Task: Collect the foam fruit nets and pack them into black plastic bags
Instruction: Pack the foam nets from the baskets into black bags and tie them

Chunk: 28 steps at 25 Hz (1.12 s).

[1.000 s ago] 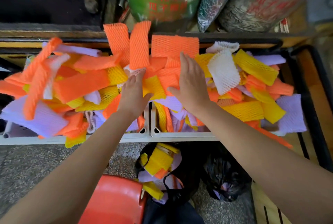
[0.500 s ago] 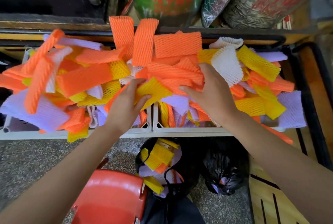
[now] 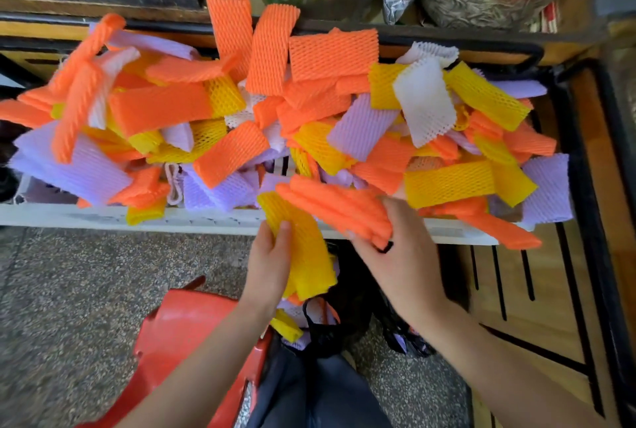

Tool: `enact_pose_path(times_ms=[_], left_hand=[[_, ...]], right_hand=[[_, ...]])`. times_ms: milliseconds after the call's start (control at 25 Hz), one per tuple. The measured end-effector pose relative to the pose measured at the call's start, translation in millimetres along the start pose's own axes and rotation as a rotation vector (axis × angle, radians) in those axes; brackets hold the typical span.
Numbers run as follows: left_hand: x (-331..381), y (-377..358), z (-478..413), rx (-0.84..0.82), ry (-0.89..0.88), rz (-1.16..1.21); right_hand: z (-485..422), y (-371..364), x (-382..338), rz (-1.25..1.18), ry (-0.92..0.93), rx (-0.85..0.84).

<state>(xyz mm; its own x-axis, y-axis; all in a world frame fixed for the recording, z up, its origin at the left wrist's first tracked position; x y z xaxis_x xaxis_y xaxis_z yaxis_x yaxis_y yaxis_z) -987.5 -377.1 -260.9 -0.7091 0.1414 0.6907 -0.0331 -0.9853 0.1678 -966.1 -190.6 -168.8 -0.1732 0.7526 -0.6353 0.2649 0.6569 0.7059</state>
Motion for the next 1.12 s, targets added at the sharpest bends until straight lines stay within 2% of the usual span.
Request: enact_pose_path(times_ms=[80, 160, 280, 400, 480, 600, 720, 800, 880, 920, 1040, 1120], left_hand=[[-19, -20, 16, -0.103, 0.150, 0.254], [-37, -29, 26, -0.188, 0.216, 0.406], [-59, -25, 43, -0.191, 0.172, 0.301], [-80, -9, 48, -0.080, 0.151, 0.175], [-95, 5, 43, -0.031, 0.140, 0.154], [-116, 31, 32, 0.044, 0.114, 0.108], [-132, 54, 18, 0.095, 0.075, 0.019], [-140, 64, 7, 0.083, 0.040, -0.046], [-151, 73, -6, 0.083, 0.020, -0.110], [-157, 78, -13, 0.092, 0.014, -0.124], [-179, 89, -35, 0.114, 0.028, -0.149], [-197, 94, -52, 0.108, 0.027, -0.185]], right_hand=[[28, -20, -2, 0.009, 0.019, -0.100], [52, -33, 1, -0.013, 0.002, -0.184], [81, -49, -13, -0.092, 0.077, -0.311], [112, -69, -30, -0.223, 0.176, -0.488], [128, -80, -30, -0.347, 0.152, -0.560], [143, -100, -10, -0.532, -0.052, -0.580], [158, -131, 41, -0.485, -0.334, -0.480], [186, -168, 80, -0.402, -0.566, -0.621], [220, -211, 106, -0.426, -0.785, -0.777], [231, -229, 113, -0.447, -0.836, -0.800], [260, -286, 140, -0.488, -0.909, -0.688], [257, -300, 143, -0.464, -0.986, -0.596]])
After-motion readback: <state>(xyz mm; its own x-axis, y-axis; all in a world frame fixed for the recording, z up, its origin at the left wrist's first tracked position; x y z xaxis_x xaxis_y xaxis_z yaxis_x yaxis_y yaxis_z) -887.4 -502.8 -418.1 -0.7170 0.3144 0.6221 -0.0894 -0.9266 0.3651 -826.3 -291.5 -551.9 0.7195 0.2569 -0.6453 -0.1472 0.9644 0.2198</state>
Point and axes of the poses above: each hand's wrist, its own z-axis away from the middle knuckle, its own y-axis out of the back of the hand, x = y × z, the point moved 9 cm from there along -z, towards the middle knuckle, and after that the axes turned 11 degrees about y, right-handed, at the moved point
